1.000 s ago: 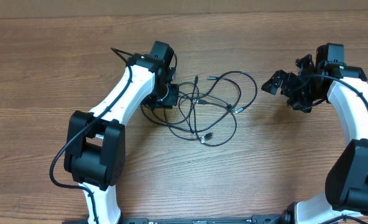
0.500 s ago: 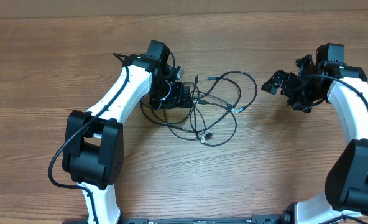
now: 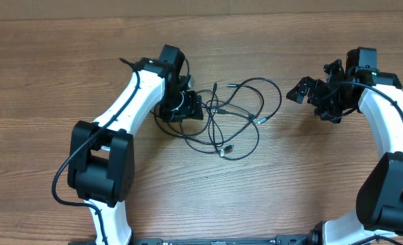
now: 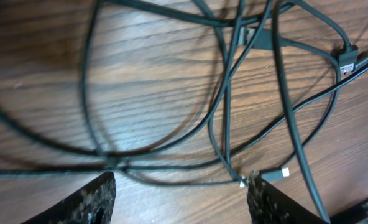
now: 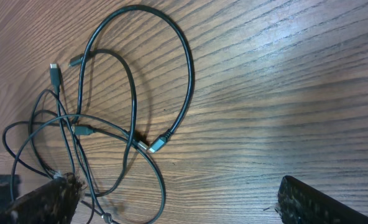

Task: Untangle cables

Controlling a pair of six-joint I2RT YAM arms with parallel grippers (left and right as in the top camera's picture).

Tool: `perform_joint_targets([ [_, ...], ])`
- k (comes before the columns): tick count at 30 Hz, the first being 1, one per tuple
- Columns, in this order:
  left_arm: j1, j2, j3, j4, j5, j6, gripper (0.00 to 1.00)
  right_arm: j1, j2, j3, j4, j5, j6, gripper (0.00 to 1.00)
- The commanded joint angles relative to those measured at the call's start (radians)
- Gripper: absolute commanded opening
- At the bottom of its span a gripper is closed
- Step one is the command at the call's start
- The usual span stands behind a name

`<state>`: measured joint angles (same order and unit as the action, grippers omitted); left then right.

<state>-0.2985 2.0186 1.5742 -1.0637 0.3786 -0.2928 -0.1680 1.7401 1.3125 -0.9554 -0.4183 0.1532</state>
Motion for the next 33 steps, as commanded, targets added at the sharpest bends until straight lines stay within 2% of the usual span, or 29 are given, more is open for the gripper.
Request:
perform_joint_targets([
  [1,0.051,-0.016,0.092,-0.059,0.034,-0.026,0.67,-0.002,-0.025,0.009,0.003,0.004,-0.001,1.00],
  [6,0.053,-0.016,0.129,-0.071,0.166,-0.030,0.62,-0.002,-0.025,0.009,0.003,0.003,-0.001,1.00],
  [8,0.032,-0.016,0.127,-0.056,0.156,-0.030,0.57,-0.002,-0.025,0.009,0.003,0.003,-0.001,1.00],
  [11,-0.015,-0.016,0.127,-0.026,0.128,-0.032,0.47,-0.002,-0.025,0.009,0.004,0.003,-0.001,1.00],
  [21,-0.185,-0.016,0.127,0.010,-0.166,-0.154,0.45,-0.002,-0.025,0.009,0.003,0.003,-0.001,1.00],
  [27,-0.214,-0.016,0.127,-0.005,-0.231,-0.154,0.25,-0.002,-0.025,0.009,0.003,0.003,-0.001,1.00],
  [33,-0.212,-0.016,0.094,0.005,-0.233,-0.153,0.26,-0.002,-0.025,0.009,0.003,0.003,-0.001,1.00],
])
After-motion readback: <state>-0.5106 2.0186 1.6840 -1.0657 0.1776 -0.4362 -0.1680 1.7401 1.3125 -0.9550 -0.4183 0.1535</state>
